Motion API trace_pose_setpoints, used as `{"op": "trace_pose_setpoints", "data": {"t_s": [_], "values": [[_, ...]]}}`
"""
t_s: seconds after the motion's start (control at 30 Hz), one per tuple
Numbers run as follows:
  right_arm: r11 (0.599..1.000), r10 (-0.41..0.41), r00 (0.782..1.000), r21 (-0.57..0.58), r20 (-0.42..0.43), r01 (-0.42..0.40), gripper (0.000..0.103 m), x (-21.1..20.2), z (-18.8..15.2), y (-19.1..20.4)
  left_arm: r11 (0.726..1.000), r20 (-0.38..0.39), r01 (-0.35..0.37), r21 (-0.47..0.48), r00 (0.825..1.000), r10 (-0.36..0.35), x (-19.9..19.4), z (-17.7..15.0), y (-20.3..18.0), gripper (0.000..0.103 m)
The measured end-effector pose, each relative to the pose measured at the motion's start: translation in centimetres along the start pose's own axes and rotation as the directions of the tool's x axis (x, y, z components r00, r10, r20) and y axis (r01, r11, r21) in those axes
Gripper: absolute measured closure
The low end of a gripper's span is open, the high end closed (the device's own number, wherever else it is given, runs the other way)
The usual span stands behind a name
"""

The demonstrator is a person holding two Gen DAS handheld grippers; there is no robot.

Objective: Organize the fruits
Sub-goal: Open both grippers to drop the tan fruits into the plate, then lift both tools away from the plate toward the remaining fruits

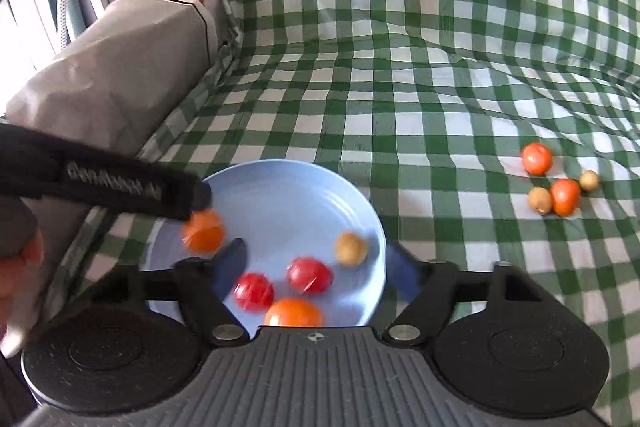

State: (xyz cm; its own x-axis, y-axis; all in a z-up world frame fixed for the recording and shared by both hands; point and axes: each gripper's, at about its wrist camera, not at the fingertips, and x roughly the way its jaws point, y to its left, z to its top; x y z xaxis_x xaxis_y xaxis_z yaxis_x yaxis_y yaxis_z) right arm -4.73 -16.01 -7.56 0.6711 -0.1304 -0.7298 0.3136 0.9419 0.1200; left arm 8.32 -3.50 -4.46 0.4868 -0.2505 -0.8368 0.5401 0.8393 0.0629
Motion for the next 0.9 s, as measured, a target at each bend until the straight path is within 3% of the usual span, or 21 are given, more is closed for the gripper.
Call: {"op": "trace_pose_setpoints", "data": {"t_s": [0.1,0.3,0.6,0.9], "values": [[1.000,0.010,1.000,0.001,-0.029,-0.010,0.008,-2.7,-1.3,0.4,1.000,-0.029,-0.012,-0.017,1.000,0.012,-2.5,-2.8,0.3,0.000],[0.999,0.045,0.997,0.034,-0.062,-0.043,0.003,-8.3,-4.5,2.1,0.998,-0.063,-0.063,-0.011,0.996,0.062,-7.1,-8.1,1.2,0.000],[0.998,-0.022,0.995,-0.049,0.092,0.027,0.001,-14.8,-6.3,5.2,0.998,0.030,-0.061,-0.036,0.998,0.062,-12.7,-11.2,1.9,0.000],[0.995,-0.040,0.984,-0.082,0.175,0.055,0.001,-18.6,-7.4,6.6,0.997,0.117,-0.065,-0.045,0.991,0.070,-16.6,-12.3,1.8,0.000]]}}
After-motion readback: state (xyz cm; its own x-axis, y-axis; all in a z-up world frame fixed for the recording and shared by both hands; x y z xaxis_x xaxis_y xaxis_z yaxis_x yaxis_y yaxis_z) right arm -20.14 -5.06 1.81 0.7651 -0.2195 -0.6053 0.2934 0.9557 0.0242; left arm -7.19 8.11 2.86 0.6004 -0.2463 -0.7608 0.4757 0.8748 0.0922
